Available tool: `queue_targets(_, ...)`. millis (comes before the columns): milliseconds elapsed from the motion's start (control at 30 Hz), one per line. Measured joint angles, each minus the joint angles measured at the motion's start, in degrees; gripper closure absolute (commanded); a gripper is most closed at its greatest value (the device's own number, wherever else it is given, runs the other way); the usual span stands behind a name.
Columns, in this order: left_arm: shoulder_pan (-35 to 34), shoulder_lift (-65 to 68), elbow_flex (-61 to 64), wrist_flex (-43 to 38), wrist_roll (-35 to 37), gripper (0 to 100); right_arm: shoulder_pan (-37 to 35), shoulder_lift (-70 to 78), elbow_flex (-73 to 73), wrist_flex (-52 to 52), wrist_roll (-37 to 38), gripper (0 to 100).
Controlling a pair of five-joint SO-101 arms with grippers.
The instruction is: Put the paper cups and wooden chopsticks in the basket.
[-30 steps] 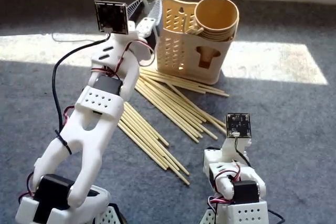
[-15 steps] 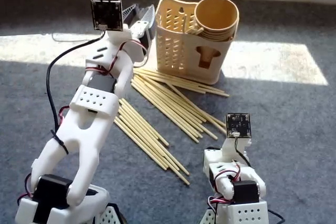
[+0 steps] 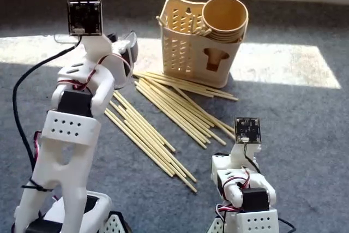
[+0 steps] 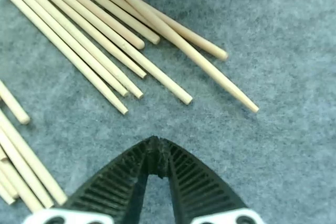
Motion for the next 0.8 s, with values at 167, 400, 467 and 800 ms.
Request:
queue_targets(167,-0.35,-0.70,0.00,8.79,-5.71,86,0.00,0.00,0.00,0.00,0.00,99.4)
queue_targets(400,-5.27,-0.79,2.37,17.32,-6.24,86,0.00,0.00,0.00,0.00,0.00,99.4)
queue_targets(467,-5.63,-0.79,4.40,18.90,-5.80,86,0.00,0.00,0.00,0.00,0.00,99.4)
queue_targets(800,-5.63,-0.79,12.40,21.36,5.63,86,0.00,0.00,0.00,0.00,0.00,99.4)
